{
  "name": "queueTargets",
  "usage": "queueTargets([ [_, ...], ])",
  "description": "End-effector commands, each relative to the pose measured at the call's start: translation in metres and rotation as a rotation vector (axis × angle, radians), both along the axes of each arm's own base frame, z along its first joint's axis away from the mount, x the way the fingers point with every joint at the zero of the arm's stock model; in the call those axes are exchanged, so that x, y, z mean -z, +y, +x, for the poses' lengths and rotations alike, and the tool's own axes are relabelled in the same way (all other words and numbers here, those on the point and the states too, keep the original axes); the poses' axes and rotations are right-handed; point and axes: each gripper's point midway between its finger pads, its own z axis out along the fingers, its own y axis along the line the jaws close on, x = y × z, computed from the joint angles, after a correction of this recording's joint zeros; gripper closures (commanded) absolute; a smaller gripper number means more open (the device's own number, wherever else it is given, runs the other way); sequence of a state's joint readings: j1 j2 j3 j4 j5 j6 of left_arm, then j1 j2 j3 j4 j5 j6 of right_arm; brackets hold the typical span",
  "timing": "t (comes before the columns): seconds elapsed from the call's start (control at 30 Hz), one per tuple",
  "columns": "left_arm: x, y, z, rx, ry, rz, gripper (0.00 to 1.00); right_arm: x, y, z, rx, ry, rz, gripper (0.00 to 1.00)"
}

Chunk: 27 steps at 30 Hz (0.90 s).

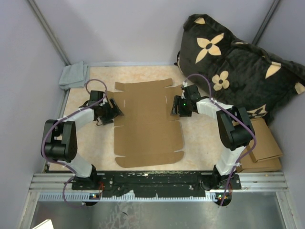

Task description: Fold the paper box

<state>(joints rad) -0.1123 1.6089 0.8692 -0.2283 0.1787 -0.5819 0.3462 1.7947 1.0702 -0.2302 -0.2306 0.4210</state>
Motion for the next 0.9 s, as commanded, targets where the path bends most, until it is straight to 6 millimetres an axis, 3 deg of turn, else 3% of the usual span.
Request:
queueTargets([
  [0.0,0.022,-0.010,-0.017,0.058,0.084,0.003,0.18,-0.004,0.010,0.008,-0.024,-0.021,0.011,0.40],
  [0.2,0.014,-0.016,-0.015,0.080,0.070,-0.009,0.22,-0.007,0.013,0.007,-0.029,-0.023,0.021,0.41],
  [0.6,-0.044,-0.042,-0.004,0.133,-0.049,-0.104,0.24,-0.006,0.020,0.004,-0.045,-0.017,0.041,0.44],
  [0.87,-0.053,-0.063,-0.001,0.167,-0.071,-0.163,0.25,-0.011,0.027,0.002,-0.061,-0.022,0.056,0.45],
])
